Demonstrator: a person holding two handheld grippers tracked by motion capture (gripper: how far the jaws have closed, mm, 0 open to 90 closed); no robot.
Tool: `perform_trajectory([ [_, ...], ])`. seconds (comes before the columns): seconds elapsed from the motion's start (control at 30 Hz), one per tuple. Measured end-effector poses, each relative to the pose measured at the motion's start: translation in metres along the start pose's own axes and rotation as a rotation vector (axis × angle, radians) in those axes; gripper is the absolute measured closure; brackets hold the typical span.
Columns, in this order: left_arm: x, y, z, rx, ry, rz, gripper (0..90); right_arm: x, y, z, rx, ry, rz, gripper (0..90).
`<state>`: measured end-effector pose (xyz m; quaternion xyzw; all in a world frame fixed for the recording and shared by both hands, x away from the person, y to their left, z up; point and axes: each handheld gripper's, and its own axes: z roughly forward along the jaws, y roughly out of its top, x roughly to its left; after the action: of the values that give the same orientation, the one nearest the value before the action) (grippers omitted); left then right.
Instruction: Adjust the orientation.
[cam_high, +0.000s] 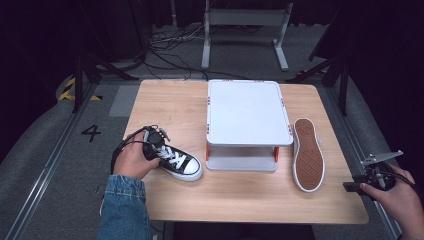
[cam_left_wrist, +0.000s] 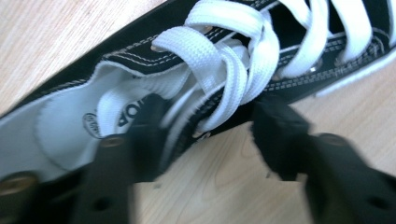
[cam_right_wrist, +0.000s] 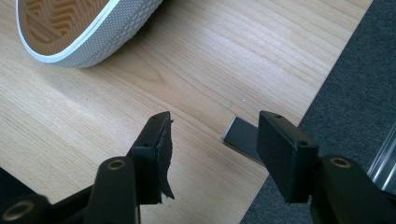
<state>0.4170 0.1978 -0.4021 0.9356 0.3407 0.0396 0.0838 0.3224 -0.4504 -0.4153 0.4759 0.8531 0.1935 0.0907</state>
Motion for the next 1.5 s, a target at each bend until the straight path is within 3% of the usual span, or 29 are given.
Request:
perform_trajectory([
  [0.03,0.000,0.000,0.000,0.000,0.000,0.000,56.4,0.000,0.000,0.000,0.000,0.000,0.000,46.2],
  [0.07,-0.001,-0.003,-0.002,-0.001,-0.012,-0.031,56.4,0.000,0.001,0.000,-0.002,0.000,-0.001,46.2],
  [0.13,-0.002,-0.010,-0.006,-0.004,-0.034,-0.060,72.2,0.001,0.005,0.002,-0.001,0.007,-0.011,46.2],
  [0.2,-0.004,-0.016,-0.009,-0.009,-0.043,-0.093,79.9,0.002,0.010,0.004,-0.002,0.010,-0.023,46.1],
  [0.33,-0.009,-0.025,-0.013,0.012,0.001,-0.206,84.0,0.004,0.022,0.010,-0.003,0.022,-0.049,46.0],
  [0.43,-0.019,-0.026,-0.016,0.013,-0.051,-0.214,81.1,0.006,0.030,0.012,-0.007,0.028,-0.064,46.0],
  [0.47,-0.023,-0.024,-0.016,0.011,-0.089,-0.197,71.0,0.006,0.033,0.013,-0.009,0.029,-0.072,46.0],
  [0.53,-0.035,-0.019,-0.015,0.021,-0.134,-0.154,61.8,0.007,0.037,0.015,-0.009,0.035,-0.080,46.0],
  [0.6,-0.042,-0.013,-0.012,0.019,-0.180,-0.117,60.3,0.009,0.039,0.017,-0.005,0.038,-0.087,46.0],
  [0.63,-0.048,-0.007,-0.010,0.016,-0.216,-0.078,58.8,0.009,0.040,0.017,-0.004,0.039,-0.090,46.0],
  [0.77,-0.064,0.012,-0.007,-0.025,-0.257,0.000,52.7,0.009,0.039,0.016,-0.008,0.037,-0.089,45.6],
  [0.87,-0.070,0.019,-0.008,-0.015,-0.221,0.007,48.7,0.008,0.038,0.015,-0.012,0.036,-0.081,45.4],
  [1.0,-0.070,0.010,-0.023,-0.035,-0.211,0.017,46.4,0.006,0.036,0.014,-0.012,0.036,-0.077,45.3],
  [1.1,-0.067,0.001,-0.043,-0.100,-0.171,0.031,45.4,0.006,0.036,0.015,-0.011,0.037,-0.081,45.3],
  [1.2,-0.055,-0.008,-0.050,-0.161,-0.130,0.016,45.3,0.008,0.036,0.015,-0.010,0.036,-0.082,45.2],
  [1.33,-0.043,-0.011,-0.043,-0.140,-0.115,-0.005,44.1,0.009,0.035,0.014,-0.009,0.034,-0.081,45.0],
  [1.43,-0.037,-0.007,-0.031,-0.106,-0.103,0.007,44.1,0.007,0.031,0.014,-0.008,0.029,-0.076,44.7],
  [1.5,-0.035,0.002,-0.020,-0.071,-0.096,0.042,44.2,0.007,0.029,0.014,-0.007,0.027,-0.074,44.5],
])
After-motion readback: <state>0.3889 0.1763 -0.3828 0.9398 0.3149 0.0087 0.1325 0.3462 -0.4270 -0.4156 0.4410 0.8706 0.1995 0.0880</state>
